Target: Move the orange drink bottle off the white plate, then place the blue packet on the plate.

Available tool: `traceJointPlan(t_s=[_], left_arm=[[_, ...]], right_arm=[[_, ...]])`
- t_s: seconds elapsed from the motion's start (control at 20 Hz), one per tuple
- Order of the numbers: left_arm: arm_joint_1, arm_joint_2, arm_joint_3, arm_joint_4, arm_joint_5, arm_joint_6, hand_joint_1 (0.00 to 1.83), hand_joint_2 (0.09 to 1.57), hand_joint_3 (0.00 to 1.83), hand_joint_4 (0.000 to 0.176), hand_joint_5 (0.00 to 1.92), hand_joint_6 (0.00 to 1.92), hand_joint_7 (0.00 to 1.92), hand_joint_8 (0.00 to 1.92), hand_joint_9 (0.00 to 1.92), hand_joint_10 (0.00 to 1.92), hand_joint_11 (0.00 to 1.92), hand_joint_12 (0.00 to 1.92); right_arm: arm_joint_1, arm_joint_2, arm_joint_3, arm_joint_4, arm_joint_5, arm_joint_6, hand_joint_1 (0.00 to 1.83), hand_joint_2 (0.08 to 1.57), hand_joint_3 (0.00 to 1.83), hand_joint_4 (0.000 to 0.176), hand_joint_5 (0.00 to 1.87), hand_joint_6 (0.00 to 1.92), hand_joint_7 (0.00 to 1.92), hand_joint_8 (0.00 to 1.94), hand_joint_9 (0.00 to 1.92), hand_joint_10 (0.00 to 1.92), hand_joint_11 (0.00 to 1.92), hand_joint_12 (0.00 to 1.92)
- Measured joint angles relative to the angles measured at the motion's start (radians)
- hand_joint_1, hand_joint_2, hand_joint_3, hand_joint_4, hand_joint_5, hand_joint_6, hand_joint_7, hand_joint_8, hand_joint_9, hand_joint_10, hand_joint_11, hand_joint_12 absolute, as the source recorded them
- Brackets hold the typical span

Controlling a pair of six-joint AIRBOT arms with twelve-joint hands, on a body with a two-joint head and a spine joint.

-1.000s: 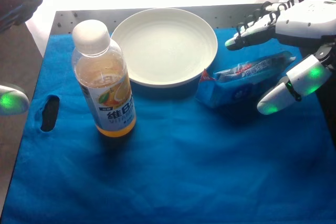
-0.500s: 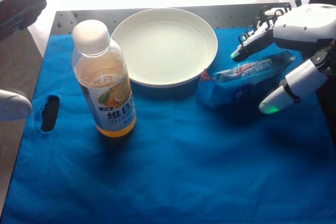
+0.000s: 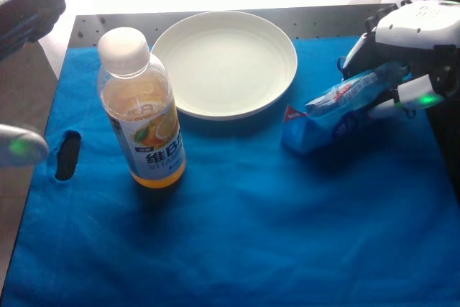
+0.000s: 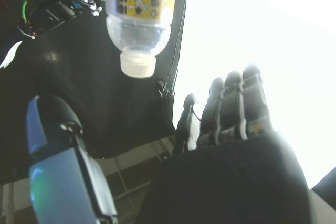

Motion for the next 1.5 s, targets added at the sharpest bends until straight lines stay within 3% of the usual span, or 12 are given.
traceJointPlan(t_s=[0.05,0.15,0.35,0.45,0.5,0.6,0.8,0.85,0.95,1.1,1.45,1.5], left_arm=[[0.0,0.0,0.0,-0.002,-0.001,0.0,0.68,0.77,0.01,0.176,0.0,0.0,0.0,0.0,0.0,0.0,0.0,0.0],[0.011,0.0,0.0,-0.011,-0.008,0.0,0.68,0.77,0.01,0.176,0.0,0.0,0.0,0.0,0.0,0.0,0.0,0.0],[0.032,-0.001,0.0,-0.023,-0.014,0.0,0.68,0.77,0.0,0.176,0.0,0.0,0.0,0.0,0.0,0.0,0.0,0.0],[0.048,-0.001,-0.002,-0.04,-0.019,0.001,0.66,0.79,0.01,0.176,0.0,0.0,0.0,0.0,0.0,0.0,0.0,0.0],[0.06,-0.001,-0.002,-0.043,-0.026,0.0,0.66,0.79,0.01,0.176,0.0,0.0,0.0,0.0,0.0,0.0,0.0,0.0],[0.097,-0.001,-0.013,-0.072,-0.043,0.0,0.69,0.77,0.0,0.176,0.0,0.0,0.0,0.0,0.0,0.0,0.0,0.0],[0.18,-0.001,-0.024,-0.142,-0.097,0.001,0.67,0.76,0.0,0.176,0.0,0.0,0.0,0.0,0.0,0.0,0.0,0.0],[0.198,-0.001,-0.025,-0.159,-0.123,0.001,0.66,0.76,0.0,0.176,0.0,0.0,0.0,0.0,0.0,0.0,0.0,0.0],[0.211,-0.001,-0.025,-0.171,-0.139,0.002,0.66,0.76,0.0,0.176,0.0,0.0,0.0,0.0,0.0,0.0,0.0,0.0],[0.231,-0.001,-0.031,-0.189,-0.165,0.001,0.65,0.77,0.0,0.176,0.0,0.0,0.0,0.0,0.0,0.0,0.0,0.0],[0.233,-0.001,-0.031,-0.2,-0.178,0.008,0.61,0.78,0.0,0.176,0.0,0.0,0.0,0.0,0.0,0.0,0.0,0.0],[0.233,-0.001,-0.031,-0.201,-0.179,0.008,0.6,0.78,0.0,0.176,0.0,0.0,0.0,0.0,0.0,0.0,0.0,0.0]], right_arm=[[0.0,-0.001,0.0,0.006,0.0,0.0,1.24,1.11,0.0,0.0,0.98,0.93,0.99,1.09,0.95,1.52,0.86,1.84],[0.0,-0.001,0.0,0.006,0.004,0.0,1.17,1.1,0.0,0.0,1.01,0.9,0.98,1.59,1.02,1.91,1.08,1.92],[0.0,0.016,-0.021,0.018,0.041,0.0,1.17,1.1,0.0,0.0,1.01,0.91,0.99,1.92,1.14,1.92,1.22,1.92],[0.004,0.042,-0.039,0.016,0.081,0.0,1.17,1.11,0.0,0.0,1.0,0.94,0.97,1.82,1.18,1.92,1.25,1.92],[0.011,0.051,-0.045,0.011,0.084,-0.001,1.23,1.16,0.0,0.0,0.98,0.76,0.86,1.55,0.85,1.73,0.83,1.92],[0.029,0.073,-0.051,0.006,0.095,-0.002,1.24,1.1,0.0,0.0,1.0,0.9,1.04,0.95,0.96,0.91,0.72,1.47],[0.056,0.084,-0.051,0.01,0.121,-0.002,1.26,1.09,0.0,0.0,1.01,0.76,1.08,1.01,0.99,1.25,0.83,1.69],[0.067,0.084,-0.056,0.003,0.13,-0.002,1.25,1.09,0.0,0.0,0.94,1.06,1.15,0.71,1.03,1.15,0.89,1.61],[0.085,0.083,-0.061,0.003,0.146,-0.002,1.25,1.09,0.0,0.0,0.94,1.09,1.16,0.64,1.04,1.05,0.89,1.53],[0.132,0.083,-0.06,0.002,0.169,-0.002,1.26,1.09,0.0,0.0,1.03,0.72,1.08,1.0,1.0,0.96,0.78,1.48],[0.217,0.057,-0.014,0.001,0.18,-0.018,1.24,1.08,0.0,0.012,1.06,0.79,1.08,0.89,1.11,0.39,0.77,1.13],[0.229,0.034,0.01,0.009,0.177,-0.019,1.36,1.07,0.0,0.0,1.09,0.69,1.1,0.75,0.99,1.04,0.77,1.24]])
